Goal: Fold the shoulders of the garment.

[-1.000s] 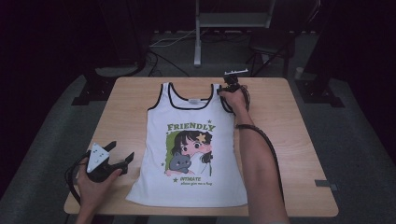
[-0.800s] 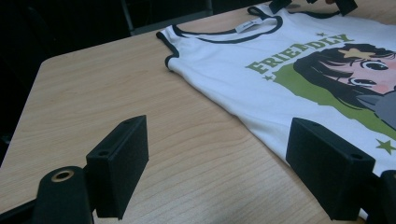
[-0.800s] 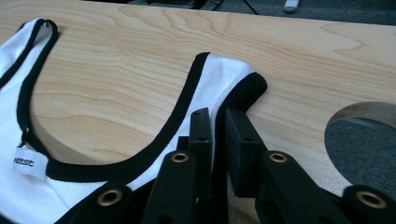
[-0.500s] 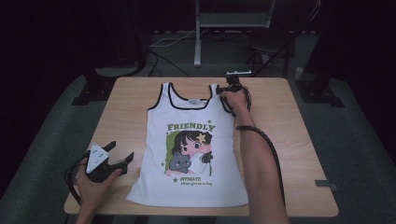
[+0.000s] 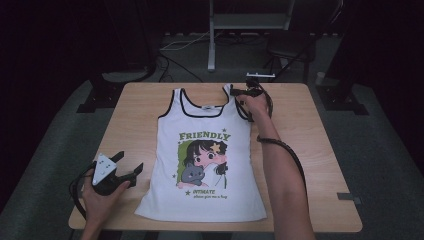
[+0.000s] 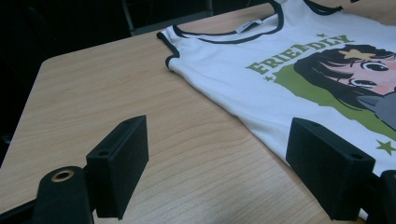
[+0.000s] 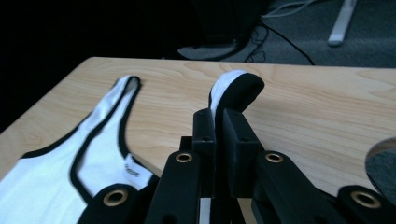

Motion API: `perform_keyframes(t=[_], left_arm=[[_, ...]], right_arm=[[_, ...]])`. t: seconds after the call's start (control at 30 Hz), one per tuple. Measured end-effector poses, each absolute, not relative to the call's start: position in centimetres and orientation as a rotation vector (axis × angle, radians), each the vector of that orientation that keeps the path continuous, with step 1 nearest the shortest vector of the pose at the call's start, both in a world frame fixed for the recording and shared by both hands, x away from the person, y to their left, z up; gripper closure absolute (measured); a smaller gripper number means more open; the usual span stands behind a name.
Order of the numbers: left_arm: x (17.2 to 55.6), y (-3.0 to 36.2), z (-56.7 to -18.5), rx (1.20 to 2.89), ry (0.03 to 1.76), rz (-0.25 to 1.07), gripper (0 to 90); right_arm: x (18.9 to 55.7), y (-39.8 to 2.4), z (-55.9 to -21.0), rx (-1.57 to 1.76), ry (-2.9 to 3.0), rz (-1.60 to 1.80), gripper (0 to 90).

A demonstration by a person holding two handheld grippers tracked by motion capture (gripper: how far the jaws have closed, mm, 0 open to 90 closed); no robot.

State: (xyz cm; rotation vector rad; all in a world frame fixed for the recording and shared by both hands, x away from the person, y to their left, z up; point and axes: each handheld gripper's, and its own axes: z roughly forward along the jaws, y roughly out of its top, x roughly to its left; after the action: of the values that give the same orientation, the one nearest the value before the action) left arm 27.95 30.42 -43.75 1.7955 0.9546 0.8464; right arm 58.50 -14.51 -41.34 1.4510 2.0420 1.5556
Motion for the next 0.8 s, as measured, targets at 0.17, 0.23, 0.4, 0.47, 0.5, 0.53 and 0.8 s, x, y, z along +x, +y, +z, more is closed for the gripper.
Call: perform_keyframes(t=[0.17,0.23,0.4,0.47,0.5,0.53,0.8], left_arm=[[27.9,30.4,-43.8,1.793,0.956,0.848,21.0],[27.9,30.4,-43.8,1.793,0.955,0.848,21.0],[27.9,30.3,-43.8,1.793,0.956,0.846,21.0],[27.9,30.3,-43.8,1.795,0.955,0.847,21.0],[27.9,30.3,-43.8,1.797,0.954,0.848,21.0],[27.9,30.3,-43.8,1.799,0.953,0.849,21.0],[27.9,30.3,-43.8,1.796,0.951,0.853,21.0]], right_arm=[[57.6,-14.1,-40.8,1.391,2.059,1.573,84.6],[57.1,-13.9,-40.5,1.364,2.069,1.577,84.6],[56.1,-13.4,-39.9,1.286,2.103,1.568,83.9],[55.7,-13.3,-39.7,1.256,2.116,1.567,83.8],[55.5,-13.2,-39.6,1.244,2.123,1.564,83.6],[55.3,-13.1,-39.6,1.226,2.133,1.557,83.5],[54.1,-12.6,-39.1,1.095,2.221,1.532,82.5]])
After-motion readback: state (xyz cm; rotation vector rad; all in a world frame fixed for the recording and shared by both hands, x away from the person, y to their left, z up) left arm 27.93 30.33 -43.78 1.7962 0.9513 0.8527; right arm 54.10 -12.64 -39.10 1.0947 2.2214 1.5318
